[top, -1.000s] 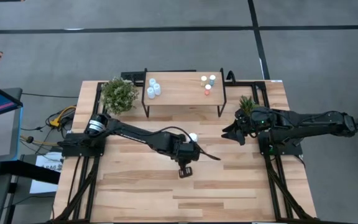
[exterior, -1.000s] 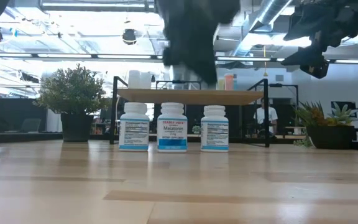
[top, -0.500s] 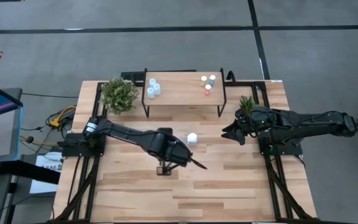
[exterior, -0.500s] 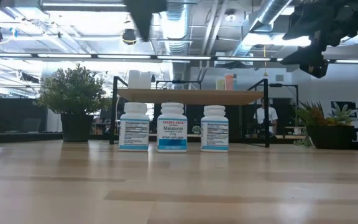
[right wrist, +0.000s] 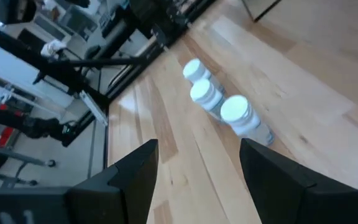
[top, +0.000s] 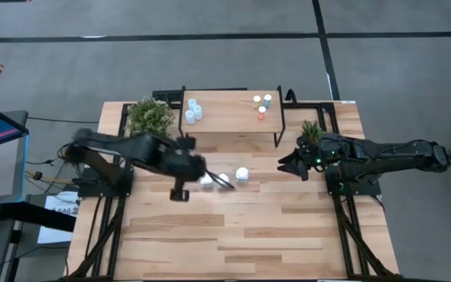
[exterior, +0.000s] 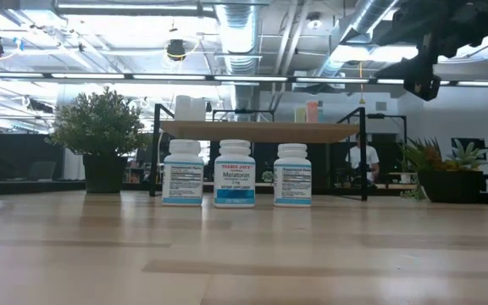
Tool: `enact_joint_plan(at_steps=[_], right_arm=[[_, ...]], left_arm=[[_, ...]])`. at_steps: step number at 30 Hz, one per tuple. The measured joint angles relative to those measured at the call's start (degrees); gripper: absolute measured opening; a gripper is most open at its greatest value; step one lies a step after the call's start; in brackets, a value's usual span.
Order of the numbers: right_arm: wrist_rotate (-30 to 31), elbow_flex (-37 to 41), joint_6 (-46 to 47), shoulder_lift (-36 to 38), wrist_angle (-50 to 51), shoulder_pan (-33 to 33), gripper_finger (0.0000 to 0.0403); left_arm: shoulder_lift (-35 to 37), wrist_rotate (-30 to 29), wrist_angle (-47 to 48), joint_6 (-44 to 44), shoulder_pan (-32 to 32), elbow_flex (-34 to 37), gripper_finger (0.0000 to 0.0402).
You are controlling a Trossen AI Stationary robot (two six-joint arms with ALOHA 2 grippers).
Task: Pick and place medicine bottles onto shelf by color
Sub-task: Put the right white blue pill bottle on the shelf
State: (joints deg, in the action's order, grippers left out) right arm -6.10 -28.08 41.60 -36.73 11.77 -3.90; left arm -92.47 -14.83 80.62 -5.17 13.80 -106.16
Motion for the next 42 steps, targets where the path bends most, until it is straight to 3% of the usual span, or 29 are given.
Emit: enact_joint_plan(at_steps=[4, 8, 15, 20, 25, 35, 42], right_arm=[[1.48, 0.00, -0.02, -0.77, -1.46, 0.00, 0.0249], [1.73, 0.00, -0.05, -2.16, -2.09, 0.00, 0.0249], [1.87, 0.02, -0.02, -5.37, -3.00, 0.00, 0.0249], [1.89, -0.08, -0.76, -8.32, -11.25, 0.00, 0.0249], [1.87, -6.64, -10.20, -13.72, -15.32, 0.63, 0.0249], [2.81, -25.05, -27.52, -28.13, 8.51, 0.74, 0.0249], [2.83, -28.15, -33.22, -36.65, 8.97, 0.76, 0.0251]], left_arm=[[9.66, 1.67, -9.84, -2.86, -1.52, 11.84, 0.0000], [16.41, 3.83, -17.87, -0.17, -1.75, 23.32, 0.0011], [20.41, 1.08, -19.98, 5.50, -2.91, 35.62, 0.0108], [20.41, 0.85, -25.31, 2.34, -4.10, 40.60, 0.0189], [20.41, 2.30, -29.74, 3.47, -5.13, 44.69, 0.0236], [21.25, 6.02, -31.70, 2.58, -7.73, 46.72, 0.0248], [24.66, 9.63, -31.98, 1.56, -7.69, 46.72, 0.0247]])
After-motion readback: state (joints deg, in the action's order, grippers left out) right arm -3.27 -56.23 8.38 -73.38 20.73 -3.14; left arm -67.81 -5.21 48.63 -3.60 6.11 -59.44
